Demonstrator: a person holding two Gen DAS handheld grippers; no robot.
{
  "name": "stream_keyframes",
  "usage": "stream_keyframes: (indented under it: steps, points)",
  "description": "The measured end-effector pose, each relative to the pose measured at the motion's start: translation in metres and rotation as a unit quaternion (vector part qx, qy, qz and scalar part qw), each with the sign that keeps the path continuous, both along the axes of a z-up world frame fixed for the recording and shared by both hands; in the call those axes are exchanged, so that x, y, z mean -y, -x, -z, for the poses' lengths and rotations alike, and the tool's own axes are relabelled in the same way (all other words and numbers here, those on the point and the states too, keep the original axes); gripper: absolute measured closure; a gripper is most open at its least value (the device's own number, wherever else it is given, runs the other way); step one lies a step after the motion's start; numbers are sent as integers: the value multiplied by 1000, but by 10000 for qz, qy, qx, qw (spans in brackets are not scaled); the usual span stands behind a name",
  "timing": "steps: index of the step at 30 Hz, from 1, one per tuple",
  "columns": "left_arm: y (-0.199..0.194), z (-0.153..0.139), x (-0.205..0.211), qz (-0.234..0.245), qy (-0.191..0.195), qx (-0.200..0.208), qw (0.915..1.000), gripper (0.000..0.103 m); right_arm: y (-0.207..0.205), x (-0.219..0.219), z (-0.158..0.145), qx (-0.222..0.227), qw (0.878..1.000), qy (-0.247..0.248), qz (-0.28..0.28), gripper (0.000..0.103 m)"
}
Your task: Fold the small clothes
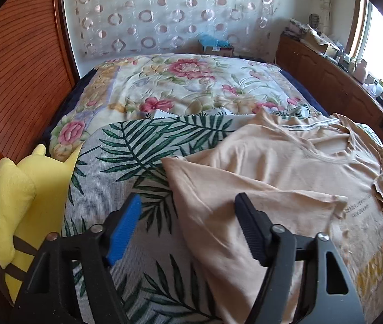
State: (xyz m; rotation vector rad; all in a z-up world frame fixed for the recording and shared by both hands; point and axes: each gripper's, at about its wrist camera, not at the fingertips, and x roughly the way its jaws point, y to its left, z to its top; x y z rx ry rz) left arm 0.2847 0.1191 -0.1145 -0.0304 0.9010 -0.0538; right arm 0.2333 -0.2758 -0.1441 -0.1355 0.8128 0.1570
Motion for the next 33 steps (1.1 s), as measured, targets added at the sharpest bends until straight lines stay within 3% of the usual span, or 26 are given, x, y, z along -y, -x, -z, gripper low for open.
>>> stream_keyframes:
  steps: [2,7,20,21,22,23,27,33]
  points:
    - [-5,3,-5,-17,52,-43,10000,37,0,1,0,0,10000,-4,-1,40]
    - [-11,4,-3,190,142,-78,9997,58,-16,5,-3,-164,9997,-44,-192,40]
    - [-22,4,-7,147,155,-130,9997,59,-55,16,0,-154,9997,-176,67,40]
    - [-22,4,-6,177,174,-119,9996,61,-56,17,0,-144,9995,-262,52,52]
    - [-22,4,-5,261,218,-115,9994,90,-57,18,-1,-144,9990,-418,-20,80]
    - [-22,2,-2,386,367,-129,9985,96,-58,18,-1,-197,9978,-612,-130,92]
    - [0,-22,13,501,254,147,9983,96,-52,10,-7,-110,9959,-805,-386,97]
    - [54,-62,24,547,212,631,9963,96,-2,-3,-38,468,9925,-825,-774,98]
